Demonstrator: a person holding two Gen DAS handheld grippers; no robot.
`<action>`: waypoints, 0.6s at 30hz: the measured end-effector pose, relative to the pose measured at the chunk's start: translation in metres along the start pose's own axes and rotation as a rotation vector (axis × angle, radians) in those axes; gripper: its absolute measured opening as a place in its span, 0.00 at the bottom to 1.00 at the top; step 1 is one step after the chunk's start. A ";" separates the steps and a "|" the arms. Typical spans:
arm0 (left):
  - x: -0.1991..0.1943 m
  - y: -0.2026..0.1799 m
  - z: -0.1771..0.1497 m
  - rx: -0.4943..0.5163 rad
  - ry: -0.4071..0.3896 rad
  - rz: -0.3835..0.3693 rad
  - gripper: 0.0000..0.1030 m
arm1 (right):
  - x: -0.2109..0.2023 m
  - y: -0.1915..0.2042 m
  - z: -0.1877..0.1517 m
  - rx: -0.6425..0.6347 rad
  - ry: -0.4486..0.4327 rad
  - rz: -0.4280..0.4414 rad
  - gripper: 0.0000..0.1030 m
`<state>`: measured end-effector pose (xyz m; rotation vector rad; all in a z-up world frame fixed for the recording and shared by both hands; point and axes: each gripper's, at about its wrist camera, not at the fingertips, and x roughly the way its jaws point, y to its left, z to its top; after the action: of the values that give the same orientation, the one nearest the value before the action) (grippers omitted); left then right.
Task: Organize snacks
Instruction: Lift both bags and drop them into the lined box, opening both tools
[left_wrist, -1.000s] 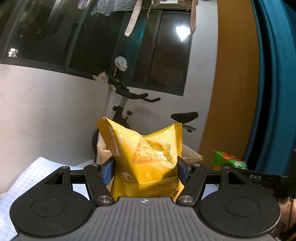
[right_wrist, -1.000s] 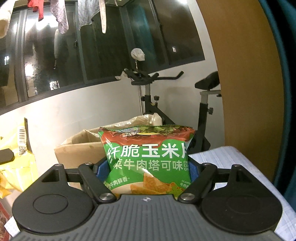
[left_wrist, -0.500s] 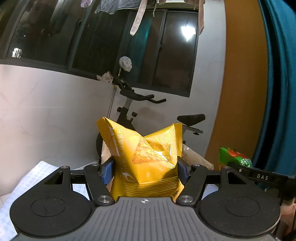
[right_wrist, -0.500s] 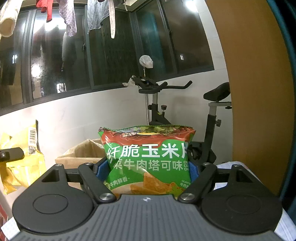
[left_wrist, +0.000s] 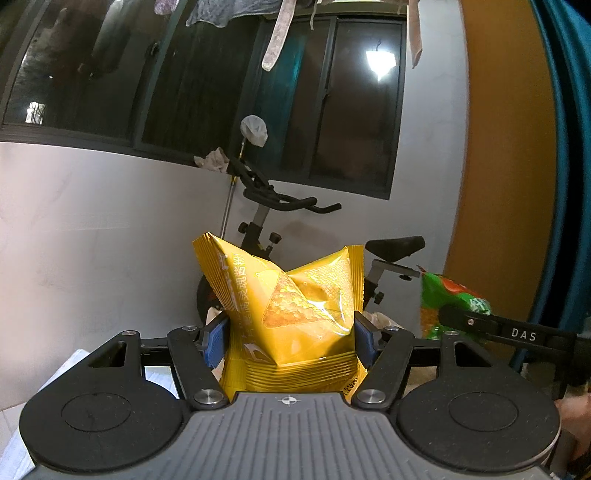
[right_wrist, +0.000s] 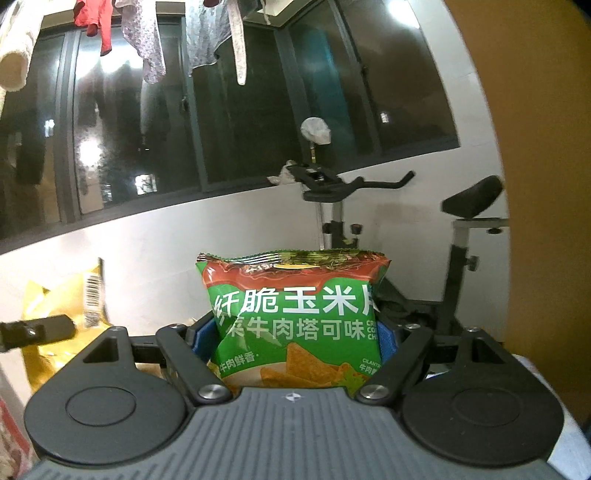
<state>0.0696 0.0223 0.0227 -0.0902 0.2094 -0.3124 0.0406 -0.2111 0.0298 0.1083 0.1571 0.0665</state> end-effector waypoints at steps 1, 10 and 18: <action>0.006 0.000 0.002 0.005 0.004 0.002 0.67 | 0.008 -0.001 0.004 0.003 0.006 0.015 0.79; 0.054 -0.007 0.002 0.111 0.065 0.084 0.67 | 0.092 -0.004 0.023 0.025 0.129 0.065 0.79; 0.086 0.001 -0.004 0.131 0.177 0.100 0.70 | 0.137 -0.009 -0.001 0.052 0.281 0.000 0.79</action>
<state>0.1488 -0.0043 0.0024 0.0780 0.3670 -0.2337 0.1762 -0.2096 0.0072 0.1511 0.4396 0.0772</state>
